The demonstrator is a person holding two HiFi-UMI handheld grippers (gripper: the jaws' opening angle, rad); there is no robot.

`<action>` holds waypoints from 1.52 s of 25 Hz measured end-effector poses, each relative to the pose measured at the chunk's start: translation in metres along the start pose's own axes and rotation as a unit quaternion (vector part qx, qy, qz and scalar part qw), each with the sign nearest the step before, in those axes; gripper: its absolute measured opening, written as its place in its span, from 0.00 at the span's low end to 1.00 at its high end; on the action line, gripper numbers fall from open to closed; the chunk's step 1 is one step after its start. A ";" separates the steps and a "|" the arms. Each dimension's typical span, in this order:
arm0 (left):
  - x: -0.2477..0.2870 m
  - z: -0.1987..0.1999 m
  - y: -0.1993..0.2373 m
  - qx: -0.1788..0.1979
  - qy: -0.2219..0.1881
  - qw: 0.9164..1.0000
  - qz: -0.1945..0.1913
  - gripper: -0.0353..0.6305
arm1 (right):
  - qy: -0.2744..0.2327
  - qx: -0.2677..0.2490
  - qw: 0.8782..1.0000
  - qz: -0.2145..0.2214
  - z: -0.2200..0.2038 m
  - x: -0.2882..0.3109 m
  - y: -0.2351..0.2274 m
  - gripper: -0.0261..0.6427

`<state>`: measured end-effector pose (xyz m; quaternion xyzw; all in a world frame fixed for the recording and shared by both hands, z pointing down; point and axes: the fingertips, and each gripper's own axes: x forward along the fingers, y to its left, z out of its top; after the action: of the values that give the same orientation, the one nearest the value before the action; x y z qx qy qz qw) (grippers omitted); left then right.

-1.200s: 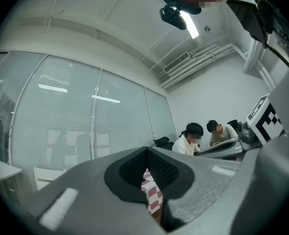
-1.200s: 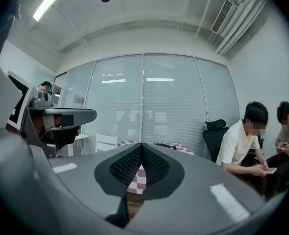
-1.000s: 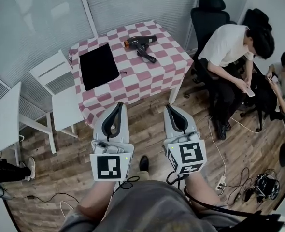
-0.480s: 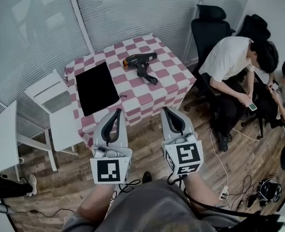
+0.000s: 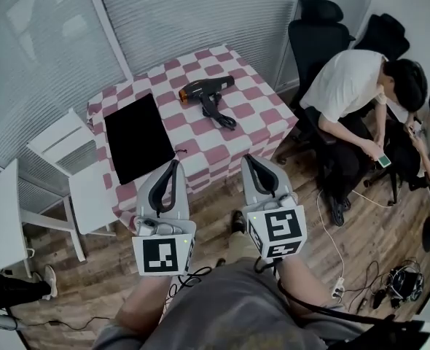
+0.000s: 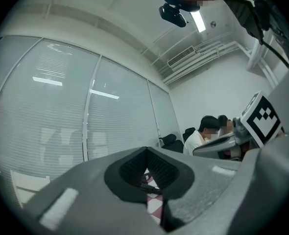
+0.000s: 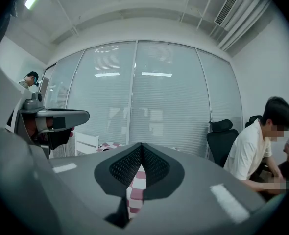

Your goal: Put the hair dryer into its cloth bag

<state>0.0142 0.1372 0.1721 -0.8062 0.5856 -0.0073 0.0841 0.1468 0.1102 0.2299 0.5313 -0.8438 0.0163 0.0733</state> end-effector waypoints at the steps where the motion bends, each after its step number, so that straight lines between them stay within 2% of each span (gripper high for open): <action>1: 0.006 -0.003 0.002 0.000 0.001 1.000 0.001 0.05 | 0.001 -0.001 1.000 0.001 -0.001 0.007 -0.004 0.08; 10: 0.093 -0.024 0.017 0.001 0.018 1.000 0.010 0.05 | 0.013 0.008 1.000 0.017 -0.003 0.087 -0.054 0.08; 18: 0.174 -0.041 0.032 0.009 0.054 0.998 0.038 0.05 | 0.033 0.028 0.997 0.070 -0.011 0.167 -0.090 0.13; 24: 0.218 -0.034 0.040 0.019 0.052 0.997 0.053 0.05 | 0.036 0.028 0.993 0.107 -0.005 0.217 -0.106 0.16; 31: 0.235 -0.020 0.072 0.029 0.034 0.995 0.087 0.05 | 0.035 0.024 0.988 0.146 0.010 0.258 -0.097 0.29; 34: 0.239 -0.026 0.083 0.022 0.037 0.995 0.095 0.05 | 0.052 0.023 0.986 0.158 0.002 0.271 -0.091 0.39; 38: 0.247 -0.048 0.097 0.004 0.053 0.994 0.098 0.05 | 0.089 0.030 0.982 0.164 -0.022 0.289 -0.084 0.46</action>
<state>-0.0049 -0.1314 0.1839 -0.7430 0.6654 -0.0445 0.0565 0.1019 -0.1822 0.2884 0.3836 -0.9089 0.1007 0.1287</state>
